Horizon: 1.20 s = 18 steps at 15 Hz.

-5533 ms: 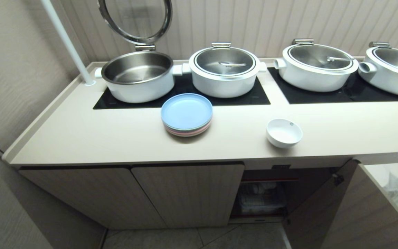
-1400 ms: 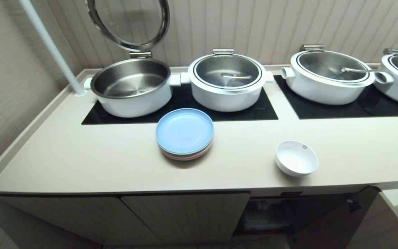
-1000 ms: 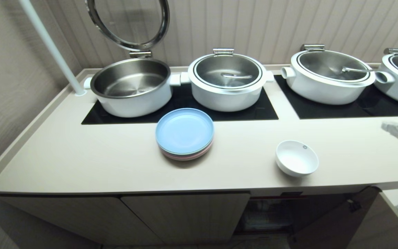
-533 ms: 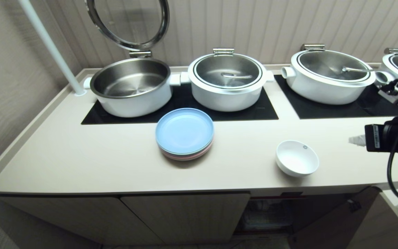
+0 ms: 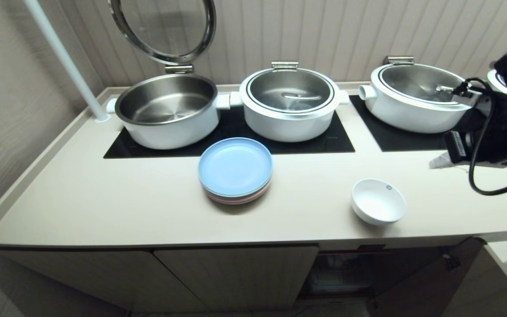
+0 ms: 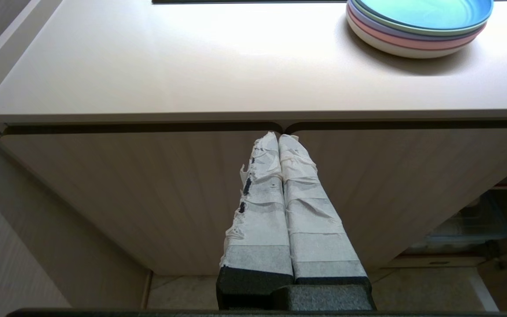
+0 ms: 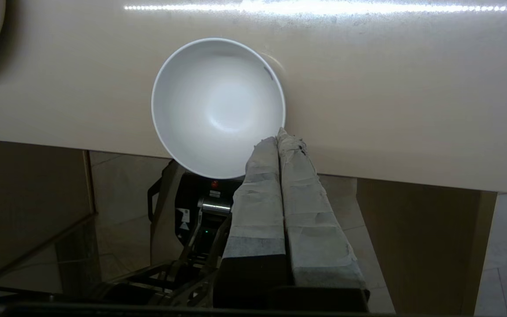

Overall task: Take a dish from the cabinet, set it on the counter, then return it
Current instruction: Pick up the bowl from the table

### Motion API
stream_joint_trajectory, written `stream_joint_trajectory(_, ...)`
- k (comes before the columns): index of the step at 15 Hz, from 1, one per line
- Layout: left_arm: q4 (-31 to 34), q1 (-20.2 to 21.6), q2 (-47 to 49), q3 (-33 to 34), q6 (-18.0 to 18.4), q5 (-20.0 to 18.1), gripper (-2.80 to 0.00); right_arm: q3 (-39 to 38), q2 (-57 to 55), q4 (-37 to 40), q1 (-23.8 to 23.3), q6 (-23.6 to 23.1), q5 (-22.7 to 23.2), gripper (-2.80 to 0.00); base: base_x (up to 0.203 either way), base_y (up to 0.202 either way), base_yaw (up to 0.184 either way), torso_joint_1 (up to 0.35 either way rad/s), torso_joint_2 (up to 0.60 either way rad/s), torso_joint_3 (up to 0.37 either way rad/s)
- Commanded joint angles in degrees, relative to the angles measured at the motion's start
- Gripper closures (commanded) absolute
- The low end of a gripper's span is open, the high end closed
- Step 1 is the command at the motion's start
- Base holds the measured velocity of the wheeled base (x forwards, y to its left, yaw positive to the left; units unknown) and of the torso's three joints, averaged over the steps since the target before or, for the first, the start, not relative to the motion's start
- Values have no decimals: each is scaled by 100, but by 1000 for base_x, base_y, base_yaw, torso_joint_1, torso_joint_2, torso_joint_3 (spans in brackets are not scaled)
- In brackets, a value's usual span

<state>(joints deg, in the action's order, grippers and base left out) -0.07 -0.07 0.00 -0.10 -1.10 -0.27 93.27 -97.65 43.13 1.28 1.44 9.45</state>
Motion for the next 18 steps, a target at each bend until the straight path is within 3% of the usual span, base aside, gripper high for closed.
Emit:
stream_joint_trajectory(1,-1,-1,0,1,-5,0,0,345,-473,96,12,-18,4,0,0,0,0,0,0,0)
stream_joint_trajectory(6,-1,1,0,1,-5,0,0,540,-907,99,320,-44,-4,0,0,0,0,0,0,0)
stream_joint_trajectory(11,-1,-1,0,1,-5,0,0,534,-1061,99,338,-255,-10,0,0,0,0,0,0,0)
stream_joint_trajectory(12,-1,-1,0,1,-5,0,0,534,-1083,107,336,-258,-15,-280,0,0,0,0,0,0)
stream_joint_trajectory(18,-1,-1,0,1,-5,0,0,534,-1198,91,320,-260,-31,-280,0,0,0,0,0,0)
